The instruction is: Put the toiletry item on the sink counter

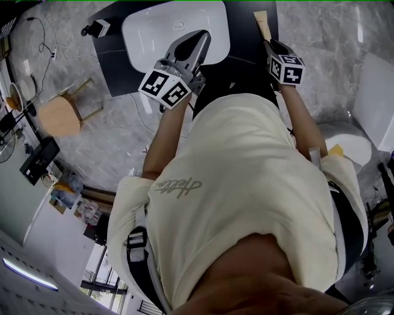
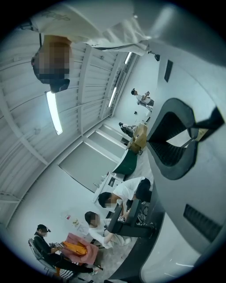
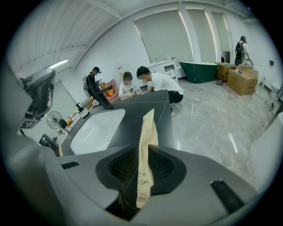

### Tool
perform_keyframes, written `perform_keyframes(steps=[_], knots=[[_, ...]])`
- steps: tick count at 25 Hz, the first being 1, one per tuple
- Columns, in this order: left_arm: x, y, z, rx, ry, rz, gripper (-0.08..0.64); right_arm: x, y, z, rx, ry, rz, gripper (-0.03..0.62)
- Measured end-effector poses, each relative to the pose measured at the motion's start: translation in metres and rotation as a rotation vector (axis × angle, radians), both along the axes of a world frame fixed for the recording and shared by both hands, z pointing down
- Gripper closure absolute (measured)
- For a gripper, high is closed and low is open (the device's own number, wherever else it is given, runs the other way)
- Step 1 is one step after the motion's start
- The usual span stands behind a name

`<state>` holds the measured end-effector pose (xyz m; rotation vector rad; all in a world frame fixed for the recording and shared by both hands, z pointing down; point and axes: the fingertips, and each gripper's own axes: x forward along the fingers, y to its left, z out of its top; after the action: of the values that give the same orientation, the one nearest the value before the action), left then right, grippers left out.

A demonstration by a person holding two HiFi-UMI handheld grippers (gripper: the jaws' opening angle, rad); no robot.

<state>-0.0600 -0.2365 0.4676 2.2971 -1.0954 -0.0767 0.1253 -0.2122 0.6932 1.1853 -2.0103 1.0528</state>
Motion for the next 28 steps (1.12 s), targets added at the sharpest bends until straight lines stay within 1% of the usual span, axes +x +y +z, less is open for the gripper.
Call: perform_keyframes(steps=[6, 11, 12, 13, 15, 16, 21, 25, 28], knots=[[-0.001, 0.018, -0.005, 0.024, 0.017, 0.029, 0.557, -0.006, 0.01, -0.026, 0.047, -0.006, 0.006, 0.506], [-0.005, 0.033, -0.016, 0.062, 0.027, 0.034, 0.557, -0.012, 0.019, -0.056, 0.101, -0.02, -0.002, 0.507], [-0.006, 0.037, -0.02, 0.068, 0.03, 0.033, 0.557, -0.013, 0.021, -0.065, 0.117, -0.028, -0.003, 0.513], [-0.008, 0.04, -0.024, 0.077, 0.03, 0.033, 0.557, -0.015, 0.022, -0.077, 0.138, -0.039, -0.004, 0.546], [-0.013, 0.043, -0.033, 0.098, 0.025, 0.038, 0.557, -0.023, 0.02, -0.103, 0.198, -0.067, -0.013, 0.554], [-0.016, 0.044, -0.037, 0.11, 0.021, 0.04, 0.557, -0.027, 0.019, -0.117, 0.232, -0.077, -0.022, 0.596], [-0.025, 0.054, -0.054, 0.171, 0.002, 0.052, 0.557, -0.043, 0.019, -0.183, 0.407, -0.114, -0.085, 0.597], [-0.026, 0.06, -0.071, 0.216, -0.009, 0.071, 0.557, -0.05, 0.019, -0.238, 0.527, -0.182, -0.094, 0.598], [-0.025, 0.067, -0.086, 0.243, -0.016, 0.083, 0.557, -0.054, 0.024, -0.28, 0.631, -0.205, -0.106, 0.598]])
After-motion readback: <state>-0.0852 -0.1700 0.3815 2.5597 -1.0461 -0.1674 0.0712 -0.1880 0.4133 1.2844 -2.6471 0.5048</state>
